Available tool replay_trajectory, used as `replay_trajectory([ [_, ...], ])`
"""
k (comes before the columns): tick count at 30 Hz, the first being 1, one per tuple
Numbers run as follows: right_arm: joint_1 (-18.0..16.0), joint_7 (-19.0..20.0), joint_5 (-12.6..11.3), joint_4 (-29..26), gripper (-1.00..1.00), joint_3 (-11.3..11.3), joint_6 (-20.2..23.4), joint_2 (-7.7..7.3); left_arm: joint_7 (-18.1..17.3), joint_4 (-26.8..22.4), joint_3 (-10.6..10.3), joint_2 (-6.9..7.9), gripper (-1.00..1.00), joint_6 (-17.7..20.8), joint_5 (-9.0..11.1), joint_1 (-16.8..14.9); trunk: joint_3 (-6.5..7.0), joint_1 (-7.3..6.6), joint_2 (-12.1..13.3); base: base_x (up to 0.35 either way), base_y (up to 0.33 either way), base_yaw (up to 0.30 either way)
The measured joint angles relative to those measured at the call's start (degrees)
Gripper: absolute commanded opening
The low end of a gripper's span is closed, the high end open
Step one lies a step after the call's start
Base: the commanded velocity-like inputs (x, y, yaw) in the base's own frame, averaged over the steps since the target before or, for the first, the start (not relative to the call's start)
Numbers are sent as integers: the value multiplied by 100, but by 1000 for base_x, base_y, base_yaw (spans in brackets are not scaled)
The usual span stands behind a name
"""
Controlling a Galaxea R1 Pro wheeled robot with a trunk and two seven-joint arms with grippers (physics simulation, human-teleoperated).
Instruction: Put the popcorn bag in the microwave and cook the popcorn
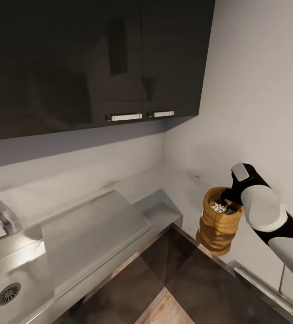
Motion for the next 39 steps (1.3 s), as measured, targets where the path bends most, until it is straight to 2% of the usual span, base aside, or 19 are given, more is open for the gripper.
replay_trajectory([
  [5, 0, -8, 6, 0, 100, 8, -8, -19, 0, 1, -2, 0, 100, 0, -1, 1, 0, 0, 1, 12, -6, 0],
  [13, 0, -240, 8, 0, 100, -17, -46, -23, 0, 1, 0, 0, 100, 0, -1, 1, 0, 0, 1, 0, 0, 0],
  [25, 0, -255, -1, 0, 100, -25, -48, -23, 0, 1, -1, 0, 100, 4, -1, 3, -75, 1, 1, 0, 0, 0],
  [30, 0, -255, 0, 0, 100, -28, -48, -23, 0, 1, 1, 0, 100, 1, -1, 0, -83, -2, 0, 164, 0, -8],
  [39, 0, -255, -3, 0, 100, -36, -48, -23, 0, 1, 1, 0, 100, 0, 0, 0, -138, 1, 1, 27, 0, -105],
])
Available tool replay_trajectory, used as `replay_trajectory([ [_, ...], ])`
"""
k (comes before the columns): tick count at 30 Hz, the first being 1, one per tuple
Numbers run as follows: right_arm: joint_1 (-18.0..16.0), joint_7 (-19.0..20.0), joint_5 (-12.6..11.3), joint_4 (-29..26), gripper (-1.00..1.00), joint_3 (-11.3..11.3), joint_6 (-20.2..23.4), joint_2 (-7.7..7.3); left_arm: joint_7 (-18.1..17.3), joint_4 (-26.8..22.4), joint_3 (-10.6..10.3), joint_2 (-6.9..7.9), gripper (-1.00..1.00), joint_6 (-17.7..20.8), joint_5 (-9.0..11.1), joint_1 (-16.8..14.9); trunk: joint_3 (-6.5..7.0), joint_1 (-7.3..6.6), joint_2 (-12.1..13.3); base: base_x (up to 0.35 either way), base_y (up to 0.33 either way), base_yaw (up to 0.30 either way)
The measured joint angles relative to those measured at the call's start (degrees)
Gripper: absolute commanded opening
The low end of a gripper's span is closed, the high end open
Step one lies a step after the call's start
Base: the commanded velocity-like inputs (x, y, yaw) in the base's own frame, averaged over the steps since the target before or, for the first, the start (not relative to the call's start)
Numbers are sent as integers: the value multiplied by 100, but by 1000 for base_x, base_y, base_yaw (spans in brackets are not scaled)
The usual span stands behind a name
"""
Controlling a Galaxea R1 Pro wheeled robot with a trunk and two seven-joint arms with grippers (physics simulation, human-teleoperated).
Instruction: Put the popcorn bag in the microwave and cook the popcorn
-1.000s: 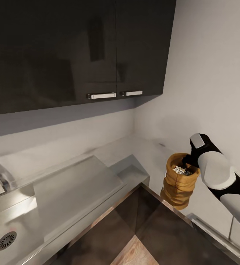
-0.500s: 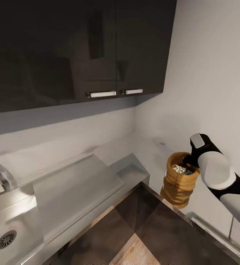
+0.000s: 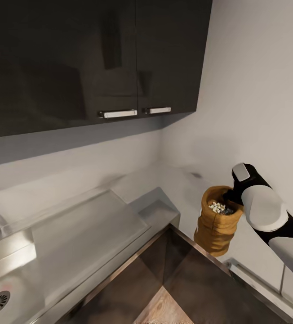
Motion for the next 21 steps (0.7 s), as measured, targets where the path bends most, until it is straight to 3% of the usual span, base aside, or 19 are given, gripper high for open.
replay_trajectory([
  [21, 0, 0, 0, 65, 100, -33, 0, 20, 0, 0, 0, 0, 100, 0, 0, 2, -152, 0, -1, 0, 0, -106],
])
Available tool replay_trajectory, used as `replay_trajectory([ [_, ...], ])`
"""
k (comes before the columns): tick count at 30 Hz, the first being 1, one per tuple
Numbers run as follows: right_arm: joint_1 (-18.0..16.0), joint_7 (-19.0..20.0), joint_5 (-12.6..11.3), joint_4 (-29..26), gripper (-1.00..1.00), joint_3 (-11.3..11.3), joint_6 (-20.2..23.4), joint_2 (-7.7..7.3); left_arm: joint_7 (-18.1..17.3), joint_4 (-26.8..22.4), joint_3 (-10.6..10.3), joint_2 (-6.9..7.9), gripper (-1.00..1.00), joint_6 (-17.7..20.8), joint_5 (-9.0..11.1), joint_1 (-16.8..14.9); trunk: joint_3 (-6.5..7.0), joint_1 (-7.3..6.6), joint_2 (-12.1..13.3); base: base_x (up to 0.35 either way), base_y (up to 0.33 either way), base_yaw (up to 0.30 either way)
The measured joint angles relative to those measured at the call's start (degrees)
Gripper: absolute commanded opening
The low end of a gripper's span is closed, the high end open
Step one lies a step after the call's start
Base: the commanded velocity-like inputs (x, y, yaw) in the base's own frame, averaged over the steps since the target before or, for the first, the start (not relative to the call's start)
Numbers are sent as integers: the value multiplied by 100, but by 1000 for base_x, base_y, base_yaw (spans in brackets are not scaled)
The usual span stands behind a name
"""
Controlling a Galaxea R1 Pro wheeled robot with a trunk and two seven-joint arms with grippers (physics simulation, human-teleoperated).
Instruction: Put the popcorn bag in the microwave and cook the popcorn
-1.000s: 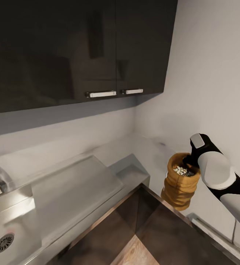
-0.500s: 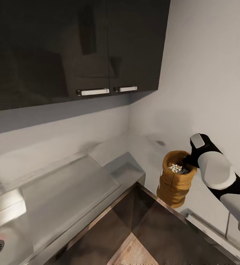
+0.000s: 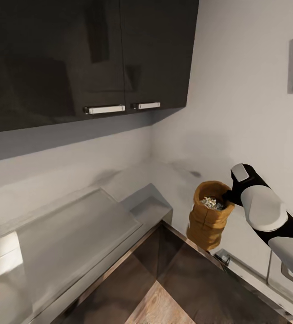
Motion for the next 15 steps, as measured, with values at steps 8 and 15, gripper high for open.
replay_trajectory([
  [8, -1, 6, 2, 15, 100, -3, -1, 2, -1, 0, 1, 0, 100, 6, -2, -1, -2, 0, 0, 0, 0, 36],
  [15, 0, 8, 3, 15, 100, -4, -5, 1, -1, 0, 1, 0, 100, 5, -1, 1, -2, 0, 0, 0, 0, 172],
])
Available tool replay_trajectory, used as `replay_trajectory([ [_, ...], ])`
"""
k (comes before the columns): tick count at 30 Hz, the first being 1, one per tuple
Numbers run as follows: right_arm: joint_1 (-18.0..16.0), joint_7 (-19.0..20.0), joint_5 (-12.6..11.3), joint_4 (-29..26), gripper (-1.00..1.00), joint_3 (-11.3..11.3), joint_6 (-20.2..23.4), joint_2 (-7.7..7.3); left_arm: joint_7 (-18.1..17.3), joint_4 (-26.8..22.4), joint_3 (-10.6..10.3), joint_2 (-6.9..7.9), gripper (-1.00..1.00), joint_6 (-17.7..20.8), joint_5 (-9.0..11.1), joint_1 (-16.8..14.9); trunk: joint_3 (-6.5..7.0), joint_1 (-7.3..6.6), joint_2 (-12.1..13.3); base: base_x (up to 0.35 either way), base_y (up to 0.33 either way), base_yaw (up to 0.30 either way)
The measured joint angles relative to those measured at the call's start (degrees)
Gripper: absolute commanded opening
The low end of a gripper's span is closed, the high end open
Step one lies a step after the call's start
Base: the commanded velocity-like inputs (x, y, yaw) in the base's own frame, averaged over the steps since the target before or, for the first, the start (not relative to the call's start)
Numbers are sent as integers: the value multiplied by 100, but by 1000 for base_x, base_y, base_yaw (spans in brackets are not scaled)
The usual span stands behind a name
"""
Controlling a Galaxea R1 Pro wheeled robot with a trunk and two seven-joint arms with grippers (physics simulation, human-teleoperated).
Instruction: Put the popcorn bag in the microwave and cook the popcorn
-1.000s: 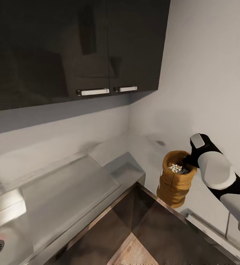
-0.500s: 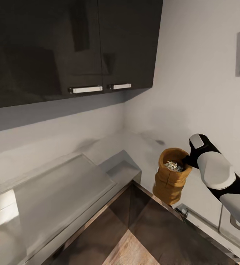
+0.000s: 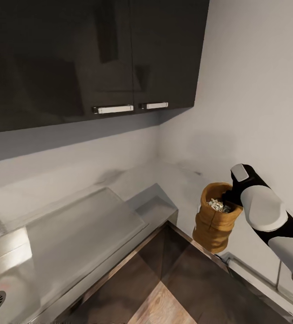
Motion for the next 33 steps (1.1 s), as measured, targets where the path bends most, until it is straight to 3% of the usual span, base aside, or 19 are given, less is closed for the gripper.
replay_trajectory([
  [33, 0, -15, -1, 34, 100, -10, 12, -3, 1, 0, -2, 0, 100, 2, -1, -2, -170, 0, 0, 0, 0, 2],
])
